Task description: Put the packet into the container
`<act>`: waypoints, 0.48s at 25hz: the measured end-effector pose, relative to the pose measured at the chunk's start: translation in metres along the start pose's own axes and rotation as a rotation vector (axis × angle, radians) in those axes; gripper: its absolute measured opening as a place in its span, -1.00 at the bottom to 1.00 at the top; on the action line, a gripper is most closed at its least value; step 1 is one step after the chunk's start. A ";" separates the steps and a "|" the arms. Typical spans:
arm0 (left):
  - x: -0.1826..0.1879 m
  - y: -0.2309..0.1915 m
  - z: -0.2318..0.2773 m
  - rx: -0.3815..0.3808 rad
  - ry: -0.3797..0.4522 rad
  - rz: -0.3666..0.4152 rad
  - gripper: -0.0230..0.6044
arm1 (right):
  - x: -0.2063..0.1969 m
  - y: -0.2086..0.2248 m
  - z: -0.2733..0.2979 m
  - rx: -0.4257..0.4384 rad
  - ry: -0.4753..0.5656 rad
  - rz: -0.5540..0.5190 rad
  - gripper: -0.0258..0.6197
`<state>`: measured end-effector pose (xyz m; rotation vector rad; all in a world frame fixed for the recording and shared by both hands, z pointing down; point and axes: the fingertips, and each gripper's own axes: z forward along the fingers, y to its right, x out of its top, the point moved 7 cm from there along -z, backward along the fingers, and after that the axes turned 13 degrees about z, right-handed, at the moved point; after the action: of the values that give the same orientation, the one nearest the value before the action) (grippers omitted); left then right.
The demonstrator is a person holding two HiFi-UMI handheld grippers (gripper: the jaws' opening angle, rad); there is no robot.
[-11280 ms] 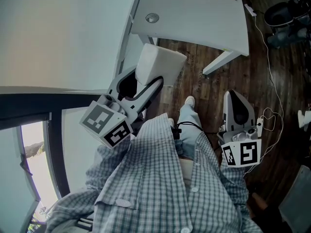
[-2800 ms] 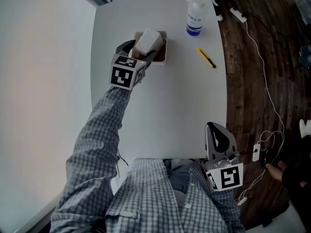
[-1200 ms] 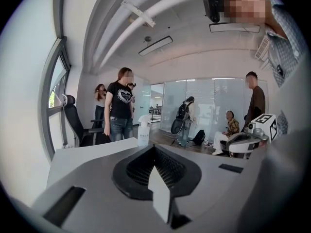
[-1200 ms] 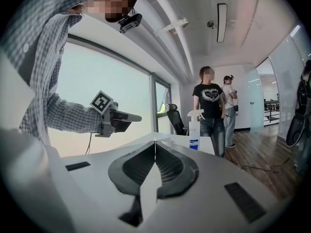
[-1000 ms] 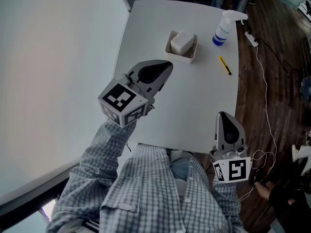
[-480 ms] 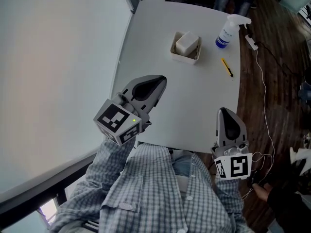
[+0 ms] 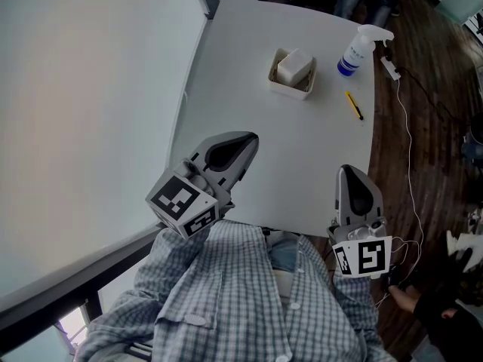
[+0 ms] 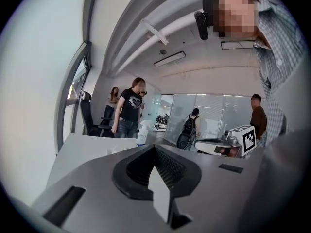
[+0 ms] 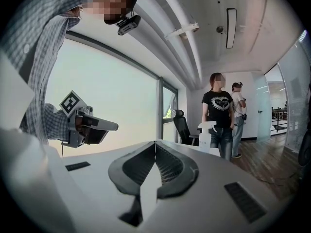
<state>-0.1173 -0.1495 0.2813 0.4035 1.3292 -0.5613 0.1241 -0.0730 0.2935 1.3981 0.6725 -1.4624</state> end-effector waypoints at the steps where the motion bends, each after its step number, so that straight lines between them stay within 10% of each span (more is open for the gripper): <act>1: 0.000 0.001 0.000 -0.003 -0.001 0.001 -0.90 | 0.001 -0.001 0.001 0.002 -0.001 -0.001 -0.88; 12: -0.007 0.013 0.001 -0.046 -0.006 -0.014 -0.90 | -0.003 -0.005 0.005 0.016 0.014 0.015 -0.88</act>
<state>-0.1098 -0.1384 0.2874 0.3547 1.3377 -0.5424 0.1170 -0.0750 0.2960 1.4239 0.6592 -1.4506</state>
